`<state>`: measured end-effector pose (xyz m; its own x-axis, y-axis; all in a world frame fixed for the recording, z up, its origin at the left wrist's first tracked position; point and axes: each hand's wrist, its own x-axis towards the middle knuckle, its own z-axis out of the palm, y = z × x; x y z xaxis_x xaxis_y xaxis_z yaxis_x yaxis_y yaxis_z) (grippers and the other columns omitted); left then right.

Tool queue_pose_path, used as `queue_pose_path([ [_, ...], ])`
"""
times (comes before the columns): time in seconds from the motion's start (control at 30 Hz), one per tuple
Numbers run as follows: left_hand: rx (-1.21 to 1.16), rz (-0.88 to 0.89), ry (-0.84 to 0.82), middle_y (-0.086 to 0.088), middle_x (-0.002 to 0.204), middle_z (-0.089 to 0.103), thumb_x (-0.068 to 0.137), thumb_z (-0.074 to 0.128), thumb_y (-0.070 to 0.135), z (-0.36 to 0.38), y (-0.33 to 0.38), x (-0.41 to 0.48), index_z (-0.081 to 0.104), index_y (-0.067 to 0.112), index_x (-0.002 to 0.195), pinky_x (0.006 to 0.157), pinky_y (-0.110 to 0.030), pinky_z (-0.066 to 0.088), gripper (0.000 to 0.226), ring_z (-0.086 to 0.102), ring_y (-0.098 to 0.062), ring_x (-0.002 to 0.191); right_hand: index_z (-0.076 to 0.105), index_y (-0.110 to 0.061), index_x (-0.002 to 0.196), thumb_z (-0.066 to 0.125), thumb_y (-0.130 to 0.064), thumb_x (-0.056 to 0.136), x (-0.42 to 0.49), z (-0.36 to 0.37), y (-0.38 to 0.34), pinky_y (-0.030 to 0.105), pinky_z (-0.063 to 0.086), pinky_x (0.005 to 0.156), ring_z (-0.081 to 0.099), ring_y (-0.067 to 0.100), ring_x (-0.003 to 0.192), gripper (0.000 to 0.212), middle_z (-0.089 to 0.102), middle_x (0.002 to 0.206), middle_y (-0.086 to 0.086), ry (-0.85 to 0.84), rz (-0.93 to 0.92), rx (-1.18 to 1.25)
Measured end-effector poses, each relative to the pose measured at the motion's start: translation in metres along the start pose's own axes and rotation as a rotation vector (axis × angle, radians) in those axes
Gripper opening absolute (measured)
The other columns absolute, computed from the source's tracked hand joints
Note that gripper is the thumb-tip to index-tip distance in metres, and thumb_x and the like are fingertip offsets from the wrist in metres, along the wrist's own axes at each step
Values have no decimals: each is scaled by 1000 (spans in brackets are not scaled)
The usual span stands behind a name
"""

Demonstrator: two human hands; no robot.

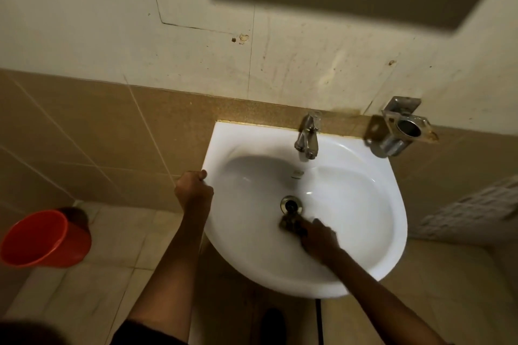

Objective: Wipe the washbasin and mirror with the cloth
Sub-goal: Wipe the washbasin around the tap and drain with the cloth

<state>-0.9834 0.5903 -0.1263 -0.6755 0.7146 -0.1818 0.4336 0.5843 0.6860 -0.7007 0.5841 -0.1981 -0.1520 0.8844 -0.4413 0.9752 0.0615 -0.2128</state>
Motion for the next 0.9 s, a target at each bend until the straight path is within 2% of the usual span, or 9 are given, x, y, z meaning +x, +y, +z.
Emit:
queue_pose_path([
  [0.07, -3, -14, -6, -15, 122, 66, 77, 66, -1, 0, -1, 1, 67, 6, 119, 101, -36, 44, 43, 60, -35, 114, 40, -28, 135, 39, -23, 93, 9, -2, 5, 41, 47, 90, 60, 37, 102, 43, 54, 117, 14, 58, 113, 4],
  [0.17, -2, -14, -11, -16, 123, 65, 77, 66, -2, 1, 0, 2, 67, 6, 120, 101, -35, 45, 43, 59, -35, 115, 44, -23, 136, 40, -17, 94, 17, 3, -15, 38, 46, 92, 57, 37, 110, 43, 52, 124, 20, -18, 131, 58],
  [0.3, 51, 38, -3, -18, 122, 66, 79, 64, -2, 3, 1, 3, 66, 3, 119, 100, -38, 45, 41, 59, -37, 114, 46, -10, 133, 40, -21, 96, 15, 12, -72, 39, 46, 92, 56, 38, 113, 39, 58, 125, 24, -157, -51, 117],
  [0.4, 61, 35, -16, -17, 122, 66, 79, 65, -2, 2, 2, 4, 67, 4, 119, 100, -40, 47, 41, 60, -37, 113, 50, -6, 125, 38, -22, 97, 1, 12, -114, 39, 45, 84, 57, 39, 107, 35, 60, 117, 24, -222, -208, 136],
  [0.53, 15, 11, -33, -17, 120, 68, 74, 69, -3, -1, 2, 4, 68, 4, 117, 101, -38, 49, 44, 63, -36, 110, 53, -3, 120, 37, -19, 97, -20, -4, -91, 36, 42, 78, 58, 37, 103, 32, 61, 112, 24, -286, -283, 40],
  [0.6, -26, 3, -45, -17, 118, 69, 72, 68, -6, -1, 0, 5, 69, 3, 115, 100, -40, 50, 44, 64, -35, 108, 54, -6, 122, 40, -20, 96, -29, -16, -48, 37, 45, 83, 58, 36, 108, 33, 61, 118, 22, -283, -209, -72],
  [0.7, -55, -13, -43, -17, 117, 69, 71, 69, -7, -2, 1, 4, 69, 2, 114, 98, -43, 52, 44, 66, -36, 106, 54, -18, 126, 43, -28, 94, -34, -41, 18, 39, 45, 92, 58, 32, 113, 35, 61, 122, 14, -138, 127, -133],
  [0.77, -23, -16, -40, -18, 117, 69, 71, 70, -7, -2, 3, 2, 69, 4, 115, 99, -42, 51, 45, 65, -37, 107, 59, -11, 117, 42, -30, 94, -30, -52, 37, 38, 46, 89, 59, 32, 109, 34, 64, 117, 15, -11, 276, -153],
  [0.9, 22, -8, -19, -19, 116, 69, 74, 69, -5, -1, 6, 1, 70, 4, 112, 97, -41, 51, 39, 63, -38, 107, 58, -3, 118, 35, -27, 99, -34, -36, 6, 36, 46, 93, 57, 33, 114, 38, 60, 124, 18, -56, 147, -129],
])
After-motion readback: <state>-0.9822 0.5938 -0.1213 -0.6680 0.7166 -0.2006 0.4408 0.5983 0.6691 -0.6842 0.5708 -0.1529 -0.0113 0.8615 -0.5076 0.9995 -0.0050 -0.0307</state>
